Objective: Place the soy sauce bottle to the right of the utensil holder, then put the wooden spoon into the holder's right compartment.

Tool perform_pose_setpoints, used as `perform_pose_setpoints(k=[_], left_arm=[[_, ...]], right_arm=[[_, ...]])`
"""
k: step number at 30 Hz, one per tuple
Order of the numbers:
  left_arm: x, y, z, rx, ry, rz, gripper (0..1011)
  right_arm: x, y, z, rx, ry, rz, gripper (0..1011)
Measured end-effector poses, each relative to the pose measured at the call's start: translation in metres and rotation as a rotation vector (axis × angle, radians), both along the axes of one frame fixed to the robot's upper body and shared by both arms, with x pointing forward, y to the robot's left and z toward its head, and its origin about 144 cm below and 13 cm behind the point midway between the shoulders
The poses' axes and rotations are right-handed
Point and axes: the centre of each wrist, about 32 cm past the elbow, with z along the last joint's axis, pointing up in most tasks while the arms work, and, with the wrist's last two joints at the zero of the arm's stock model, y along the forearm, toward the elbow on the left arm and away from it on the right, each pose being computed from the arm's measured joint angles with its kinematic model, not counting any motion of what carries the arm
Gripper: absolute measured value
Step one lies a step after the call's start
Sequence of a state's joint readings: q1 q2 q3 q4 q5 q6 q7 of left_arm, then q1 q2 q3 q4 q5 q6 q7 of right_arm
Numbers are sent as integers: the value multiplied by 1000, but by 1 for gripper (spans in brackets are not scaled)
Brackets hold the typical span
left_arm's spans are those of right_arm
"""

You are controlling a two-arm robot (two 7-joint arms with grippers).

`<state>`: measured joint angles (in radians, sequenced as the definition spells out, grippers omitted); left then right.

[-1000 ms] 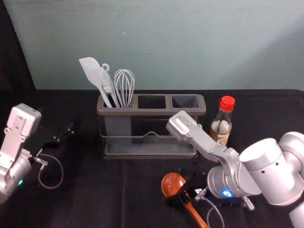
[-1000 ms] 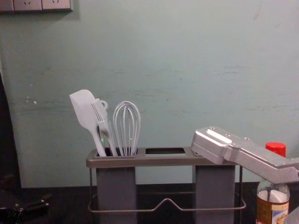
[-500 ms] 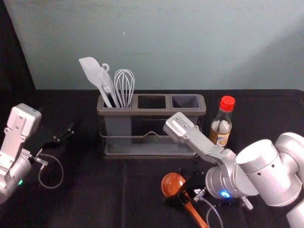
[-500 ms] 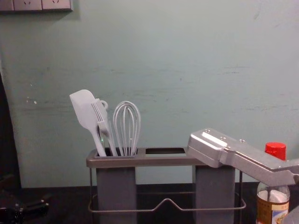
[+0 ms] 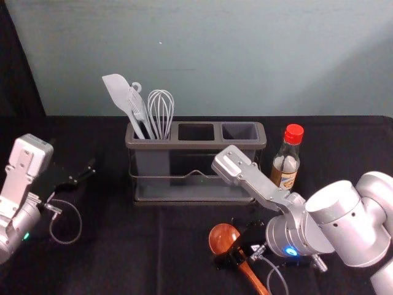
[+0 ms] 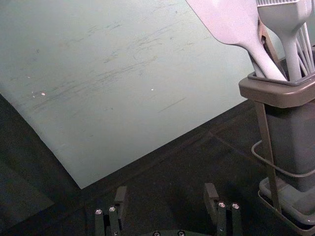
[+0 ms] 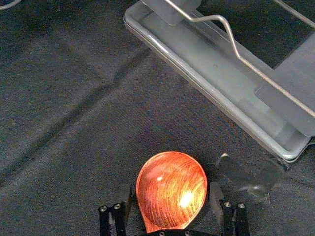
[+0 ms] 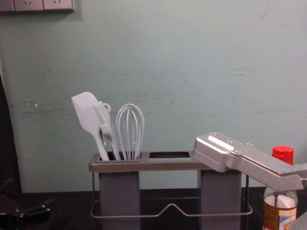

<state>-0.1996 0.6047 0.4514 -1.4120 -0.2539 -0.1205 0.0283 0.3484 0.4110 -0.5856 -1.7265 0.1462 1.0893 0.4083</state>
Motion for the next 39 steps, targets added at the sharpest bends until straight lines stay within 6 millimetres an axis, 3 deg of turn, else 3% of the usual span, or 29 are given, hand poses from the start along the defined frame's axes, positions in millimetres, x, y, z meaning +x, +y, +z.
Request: perform_pose_setpoints(k=[9, 24, 39], left_arm=[[0, 0, 0, 0, 0, 0, 1011], [0, 0, 0, 0, 0, 0, 1012], [0, 0, 0, 0, 0, 0, 1011]], right_arm=[[0, 0, 0, 1, 2, -1, 836], [-2, -1, 1, 6, -14, 4, 836], [-32, -16, 15, 67, -221, 39, 836]])
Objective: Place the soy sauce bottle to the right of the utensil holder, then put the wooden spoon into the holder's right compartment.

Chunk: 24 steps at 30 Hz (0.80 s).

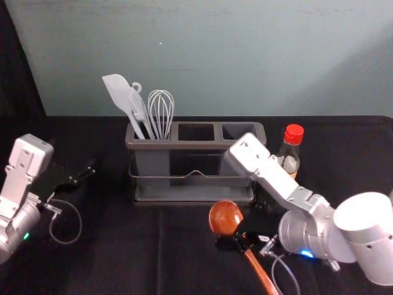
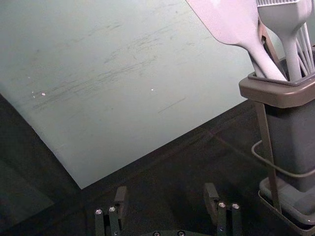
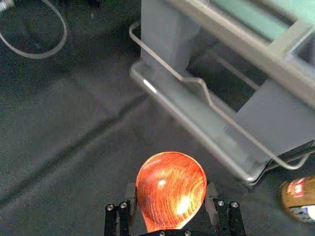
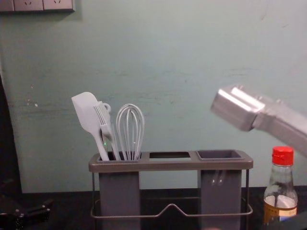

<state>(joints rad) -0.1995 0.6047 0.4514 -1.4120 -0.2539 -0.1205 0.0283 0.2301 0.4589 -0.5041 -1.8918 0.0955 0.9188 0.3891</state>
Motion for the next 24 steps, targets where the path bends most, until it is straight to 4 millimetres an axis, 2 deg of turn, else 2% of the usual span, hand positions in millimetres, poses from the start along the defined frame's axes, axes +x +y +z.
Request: perform_pose_setpoints(k=[11, 20, 24], left_arm=[[0, 0, 0, 0, 0, 0, 1011], [0, 0, 0, 0, 0, 0, 1011], [0, 0, 0, 0, 0, 0, 1011]], right_arm=[[-21, -20, 6, 137, -178, 25, 836], [-40, -34, 9, 241, -419, 72, 836], [-40, -36, 11, 267, -466, 76, 836]])
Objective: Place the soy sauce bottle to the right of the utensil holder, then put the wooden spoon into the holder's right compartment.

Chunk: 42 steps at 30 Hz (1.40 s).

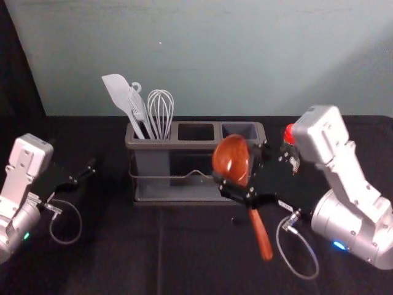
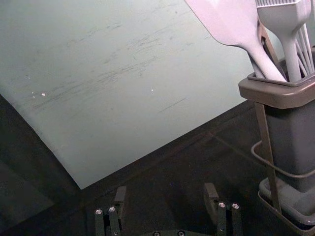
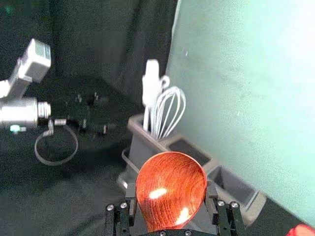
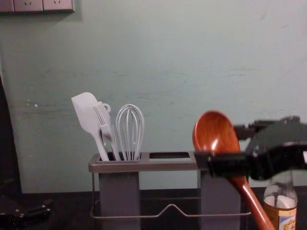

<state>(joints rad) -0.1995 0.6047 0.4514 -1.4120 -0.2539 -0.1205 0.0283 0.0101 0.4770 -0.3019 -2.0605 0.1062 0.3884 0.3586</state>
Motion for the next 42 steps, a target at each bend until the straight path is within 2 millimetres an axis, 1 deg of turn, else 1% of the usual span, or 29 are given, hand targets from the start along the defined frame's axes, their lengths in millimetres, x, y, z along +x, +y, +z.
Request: perform_pose_setpoints(k=[3, 9, 12, 15, 19, 23, 29, 36, 42], left_arm=[[0, 0, 0, 0, 0, 0, 1011], [0, 0, 0, 0, 0, 0, 1011], [0, 0, 0, 0, 0, 0, 1012], [0, 0, 0, 0, 0, 0, 1012], [0, 0, 0, 0, 0, 0, 1012], [0, 0, 0, 0, 0, 0, 1011], [0, 0, 0, 0, 0, 0, 1011], [0, 0, 0, 0, 0, 0, 1012], [0, 0, 0, 0, 0, 0, 1012]], right_arm=[[1, -2, 4, 32, -36, 8, 836], [7, -1, 18, 71, -116, 27, 836], [17, 0, 28, 96, -154, 31, 836], [22, 0, 32, 104, -170, 33, 836], [40, 3, 44, 120, -206, 43, 836], [51, 5, 51, 122, -225, 43, 836], [80, 9, 63, 120, -243, 27, 836], [105, 14, 70, 100, -242, 13, 835], [126, 20, 70, 87, -221, -1, 836]])
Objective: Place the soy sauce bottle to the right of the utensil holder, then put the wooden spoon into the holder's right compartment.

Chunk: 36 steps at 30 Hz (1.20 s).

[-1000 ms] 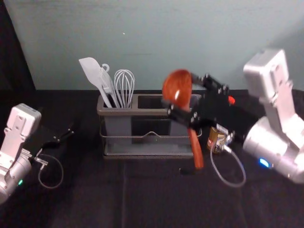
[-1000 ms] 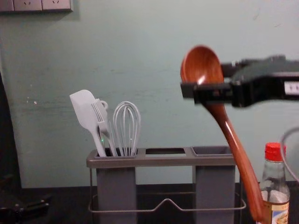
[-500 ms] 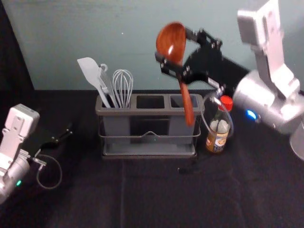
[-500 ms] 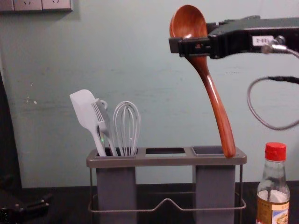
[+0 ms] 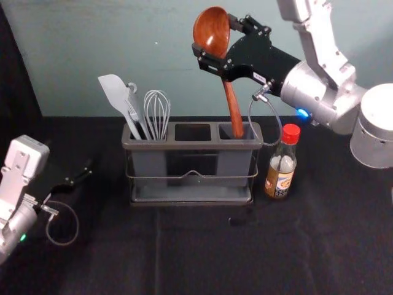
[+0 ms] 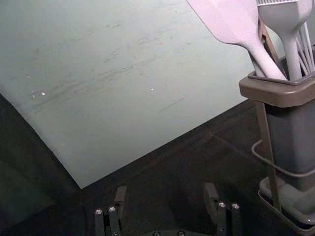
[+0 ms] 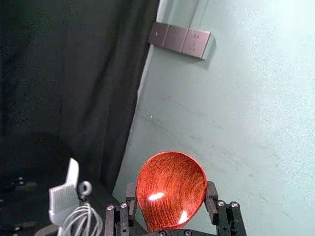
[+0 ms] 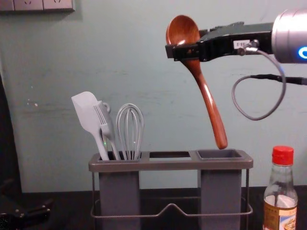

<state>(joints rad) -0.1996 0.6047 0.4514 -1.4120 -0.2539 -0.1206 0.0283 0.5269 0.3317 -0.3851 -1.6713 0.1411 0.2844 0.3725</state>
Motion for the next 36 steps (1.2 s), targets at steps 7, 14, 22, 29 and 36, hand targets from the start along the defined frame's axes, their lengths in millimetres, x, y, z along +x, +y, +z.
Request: perform_pose_setpoints(k=[7, 14, 22, 29, 36], left_arm=[[0, 0, 0, 0, 0, 0, 1012], [0, 0, 0, 0, 0, 0, 1011], [0, 0, 0, 0, 0, 0, 1011], [0, 0, 0, 0, 0, 0, 1011], [0, 0, 0, 0, 0, 0, 1012]], right_arm=[[16, 2, -3, -3, 23, -18, 836], [26, 0, -4, -1, 36, -31, 836], [30, 0, -8, -6, 48, -40, 836], [26, -3, -11, -21, 58, -38, 836], [17, -8, -13, -37, 69, -28, 835]])
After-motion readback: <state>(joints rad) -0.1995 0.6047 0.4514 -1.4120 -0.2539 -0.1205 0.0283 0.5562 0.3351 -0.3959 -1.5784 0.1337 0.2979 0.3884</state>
